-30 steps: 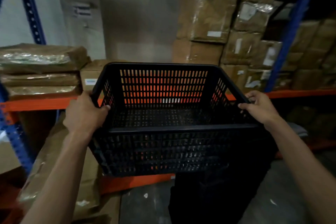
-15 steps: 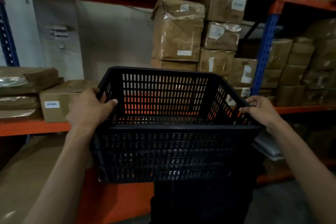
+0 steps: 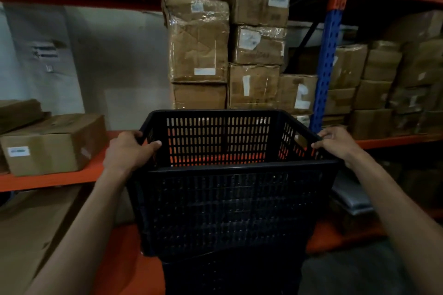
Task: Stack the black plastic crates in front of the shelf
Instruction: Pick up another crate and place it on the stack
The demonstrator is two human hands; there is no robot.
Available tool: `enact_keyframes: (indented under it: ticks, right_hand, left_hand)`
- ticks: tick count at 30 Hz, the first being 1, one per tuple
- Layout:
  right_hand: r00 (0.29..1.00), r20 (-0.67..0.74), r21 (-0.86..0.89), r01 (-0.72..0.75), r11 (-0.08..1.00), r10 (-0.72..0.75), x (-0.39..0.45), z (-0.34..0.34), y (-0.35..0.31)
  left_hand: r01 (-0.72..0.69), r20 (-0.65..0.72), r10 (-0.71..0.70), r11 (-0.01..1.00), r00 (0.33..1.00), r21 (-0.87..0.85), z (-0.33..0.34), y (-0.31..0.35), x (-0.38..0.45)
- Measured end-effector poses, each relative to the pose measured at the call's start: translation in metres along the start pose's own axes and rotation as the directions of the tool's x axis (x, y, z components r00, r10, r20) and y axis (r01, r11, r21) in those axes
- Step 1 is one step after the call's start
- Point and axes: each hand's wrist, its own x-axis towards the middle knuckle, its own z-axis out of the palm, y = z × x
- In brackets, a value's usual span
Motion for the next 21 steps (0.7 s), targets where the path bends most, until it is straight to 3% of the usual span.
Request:
enact_keyframes:
  ticks: [9, 16, 21]
  right_hand:
    - [0.999, -0.020, -0.037, 0.028, 0.999, -0.028, 0.054, 0.001, 0.015]
    - [0.999, 0.005, -0.067, 0.041, 0.997, -0.041, 0.083, 0.028, 0.012]
    - [0.994, 0.051, -0.261, 0.107, 0.959, -0.097, 0.090, 0.023, 0.010]
  left_hand:
    - [0.011, 0.009, -0.011, 1.000, 1.000, 0.021, 0.056, 0.001, -0.003]
    - [0.057, 0.021, -0.059, 0.993, 0.998, 0.101, 0.054, -0.016, -0.009]
    - [0.047, 0.032, -0.050, 0.995, 0.998, 0.084, 0.054, -0.004, -0.004]
